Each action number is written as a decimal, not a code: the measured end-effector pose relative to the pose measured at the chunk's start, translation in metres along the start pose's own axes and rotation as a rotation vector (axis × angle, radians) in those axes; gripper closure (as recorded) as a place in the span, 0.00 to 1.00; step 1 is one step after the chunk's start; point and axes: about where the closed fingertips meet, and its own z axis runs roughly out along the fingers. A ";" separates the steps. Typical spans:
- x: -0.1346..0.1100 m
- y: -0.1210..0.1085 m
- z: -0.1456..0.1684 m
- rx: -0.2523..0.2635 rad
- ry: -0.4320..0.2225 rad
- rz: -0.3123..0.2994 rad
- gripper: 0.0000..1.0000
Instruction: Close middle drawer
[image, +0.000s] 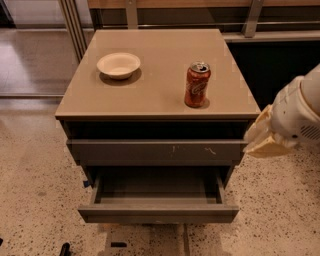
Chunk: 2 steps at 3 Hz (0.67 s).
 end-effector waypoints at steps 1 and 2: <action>0.022 0.049 0.105 -0.110 -0.150 0.053 0.97; 0.026 0.054 0.108 -0.109 -0.128 0.055 1.00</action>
Offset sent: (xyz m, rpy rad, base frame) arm -0.0172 0.0177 -0.0785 0.1450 0.0467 0.0152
